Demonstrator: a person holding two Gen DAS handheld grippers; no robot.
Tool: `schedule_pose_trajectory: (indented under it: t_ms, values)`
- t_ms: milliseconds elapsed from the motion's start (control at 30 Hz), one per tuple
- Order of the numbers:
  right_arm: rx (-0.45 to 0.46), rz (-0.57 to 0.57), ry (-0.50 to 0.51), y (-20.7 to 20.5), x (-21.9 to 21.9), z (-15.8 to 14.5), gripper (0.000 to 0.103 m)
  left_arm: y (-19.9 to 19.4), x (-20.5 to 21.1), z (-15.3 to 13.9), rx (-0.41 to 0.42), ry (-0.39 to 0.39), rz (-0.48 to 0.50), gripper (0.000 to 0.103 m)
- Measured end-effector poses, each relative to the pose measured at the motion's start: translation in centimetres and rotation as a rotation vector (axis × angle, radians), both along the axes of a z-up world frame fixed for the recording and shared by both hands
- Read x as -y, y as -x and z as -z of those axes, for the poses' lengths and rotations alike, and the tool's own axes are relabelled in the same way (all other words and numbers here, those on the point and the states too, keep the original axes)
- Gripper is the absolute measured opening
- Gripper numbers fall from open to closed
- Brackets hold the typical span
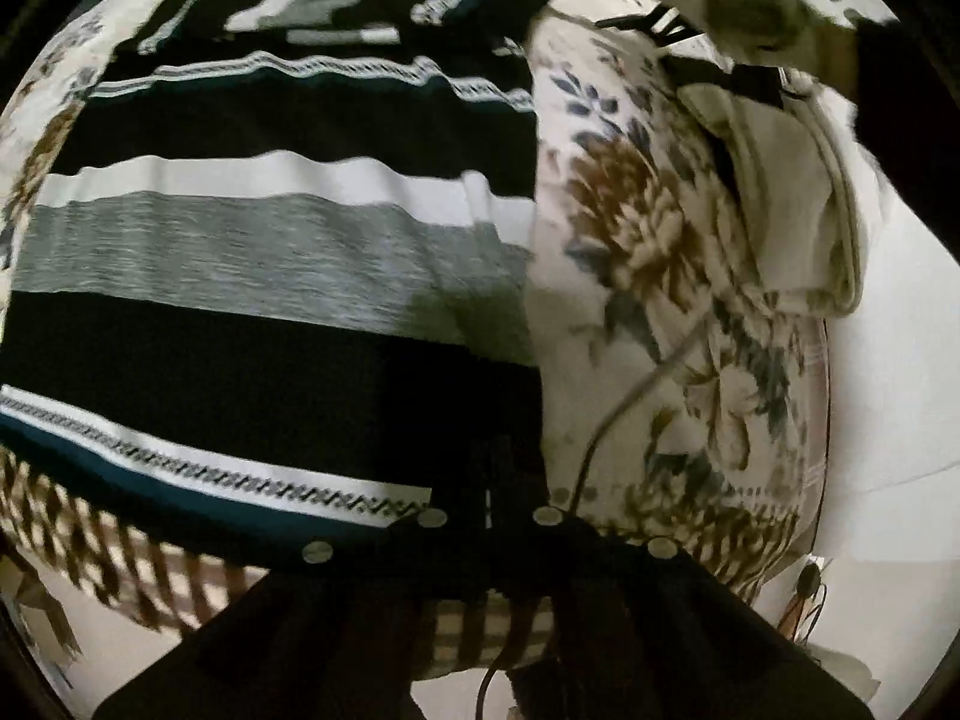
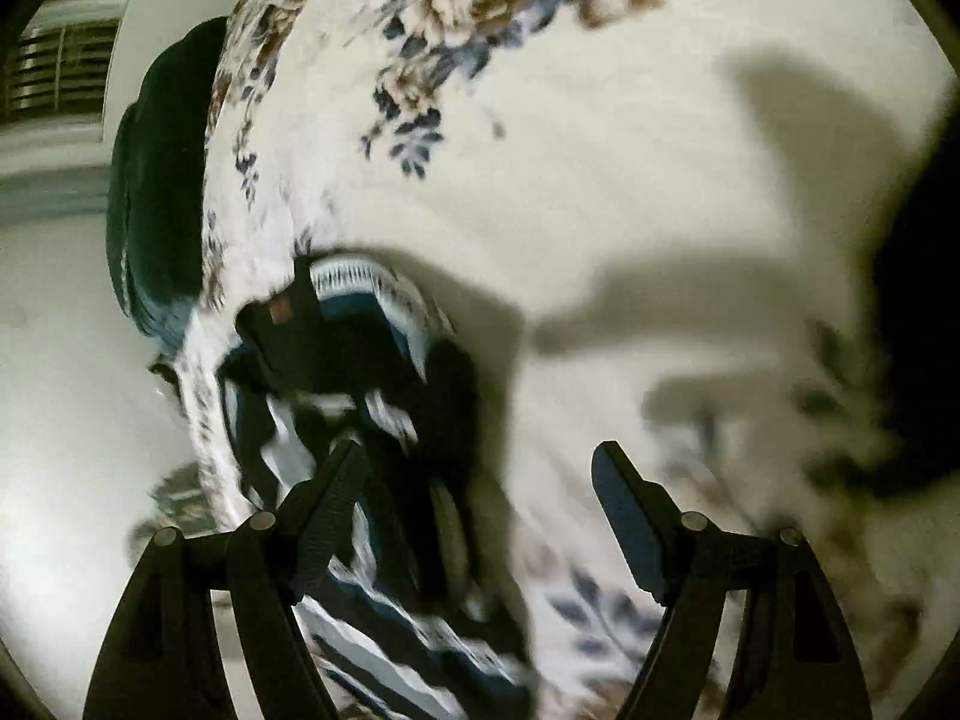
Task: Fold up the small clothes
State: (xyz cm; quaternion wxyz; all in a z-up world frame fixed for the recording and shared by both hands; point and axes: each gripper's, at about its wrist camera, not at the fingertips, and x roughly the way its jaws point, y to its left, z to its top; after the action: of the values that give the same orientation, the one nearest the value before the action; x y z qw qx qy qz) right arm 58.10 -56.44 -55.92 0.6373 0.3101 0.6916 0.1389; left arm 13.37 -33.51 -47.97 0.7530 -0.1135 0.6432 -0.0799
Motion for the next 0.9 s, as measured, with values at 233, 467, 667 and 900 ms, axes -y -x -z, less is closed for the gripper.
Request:
schedule_pose_trajectory:
  t_ms: [233,467,667,900]
  values:
    - [-0.07,-0.041,0.044,-1.3,-3.4,3.4,0.058,0.6,-0.9,0.9,-0.055,0.11,-0.017,0.003]
    - [-0.104,-0.176,0.141,-0.2,-4.9,3.4,0.065,-0.4,0.4,5.3,-0.142,0.193,-0.018,0.059]
    - [-0.125,-0.336,0.224,3.2,-3.9,0.5,0.069,-1.0,1.0,6.3,-0.152,0.217,-0.015,0.059]
    - [-0.126,-0.308,0.227,3.9,-2.2,0.7,0.071,0.0,4.0,9.9,-0.199,0.122,0.08,0.053]
